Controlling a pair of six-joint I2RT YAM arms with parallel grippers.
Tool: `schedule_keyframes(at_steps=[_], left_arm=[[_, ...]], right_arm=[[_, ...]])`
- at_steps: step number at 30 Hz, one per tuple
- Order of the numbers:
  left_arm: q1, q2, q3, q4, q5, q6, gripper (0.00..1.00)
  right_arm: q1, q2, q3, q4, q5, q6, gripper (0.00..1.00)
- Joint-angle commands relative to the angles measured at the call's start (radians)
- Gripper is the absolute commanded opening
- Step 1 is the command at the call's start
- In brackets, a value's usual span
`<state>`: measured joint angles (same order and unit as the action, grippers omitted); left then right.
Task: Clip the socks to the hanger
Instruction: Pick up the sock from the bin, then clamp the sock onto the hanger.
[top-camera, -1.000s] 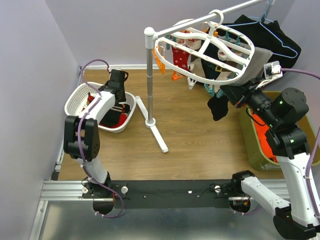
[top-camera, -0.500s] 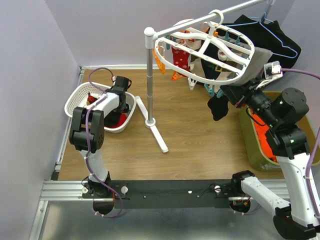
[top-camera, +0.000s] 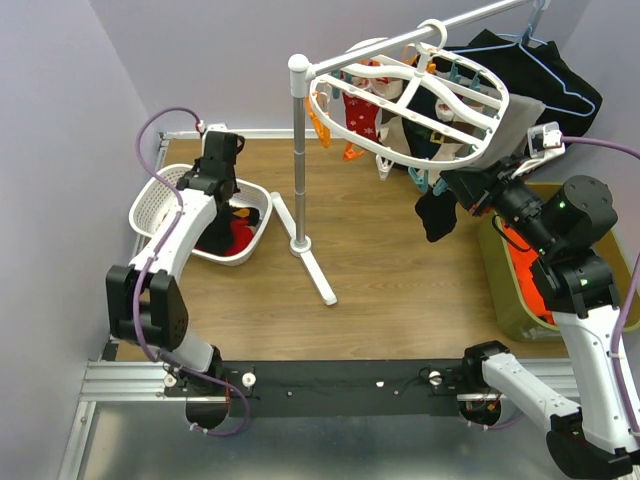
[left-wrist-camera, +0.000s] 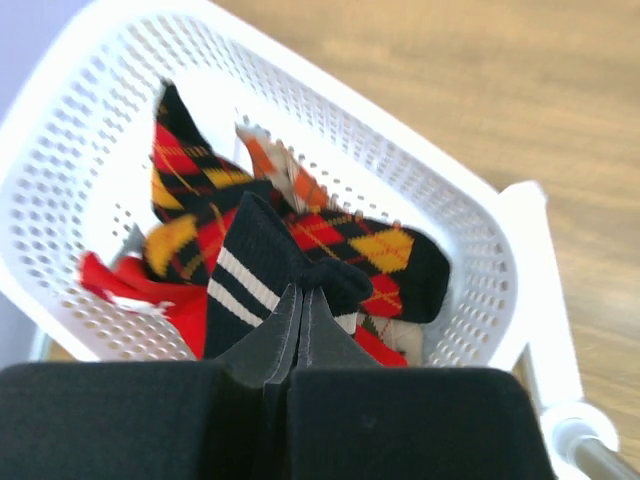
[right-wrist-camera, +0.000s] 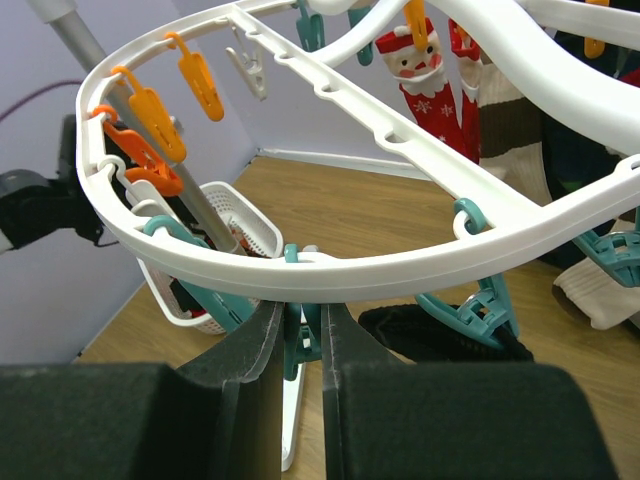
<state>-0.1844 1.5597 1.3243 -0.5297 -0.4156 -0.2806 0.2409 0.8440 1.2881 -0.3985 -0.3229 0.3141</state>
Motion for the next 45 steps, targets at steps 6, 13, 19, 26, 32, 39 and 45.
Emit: schedule_keyframes(at_steps=[6, 13, 19, 26, 32, 39, 45], left_arm=[[-0.049, -0.28, 0.101, 0.034, 0.061, 0.136, 0.0], [-0.194, -0.507, 0.058, 0.148, 0.264, 0.152, 0.0], [-0.332, -0.647, -0.016, 0.192, 0.489, 0.153, 0.0], [-0.49, -0.693, -0.154, 0.316, 0.692, 0.086, 0.0], [-0.693, -0.626, -0.203, 0.477, 0.6, 0.023, 0.0], [-0.846, -0.485, -0.226, 0.669, 0.52, -0.015, 0.0], [-0.912, -0.35, -0.209, 0.821, 0.445, 0.007, 0.0]], right_arm=[[-0.002, 0.006, 0.008, -0.002, -0.002, 0.011, 0.12], [-0.003, 0.009, 0.013, -0.005, -0.002, 0.003, 0.12], [-0.003, 0.013, 0.019, -0.013, -0.008, -0.001, 0.11], [-0.002, 0.013, 0.019, -0.01, -0.019, 0.006, 0.11], [-0.002, 0.013, 0.022, -0.007, -0.024, 0.02, 0.11], [-0.003, 0.006, 0.022, -0.014, -0.027, 0.033, 0.11], [-0.003, -0.006, 0.016, -0.013, -0.027, 0.046, 0.11]])
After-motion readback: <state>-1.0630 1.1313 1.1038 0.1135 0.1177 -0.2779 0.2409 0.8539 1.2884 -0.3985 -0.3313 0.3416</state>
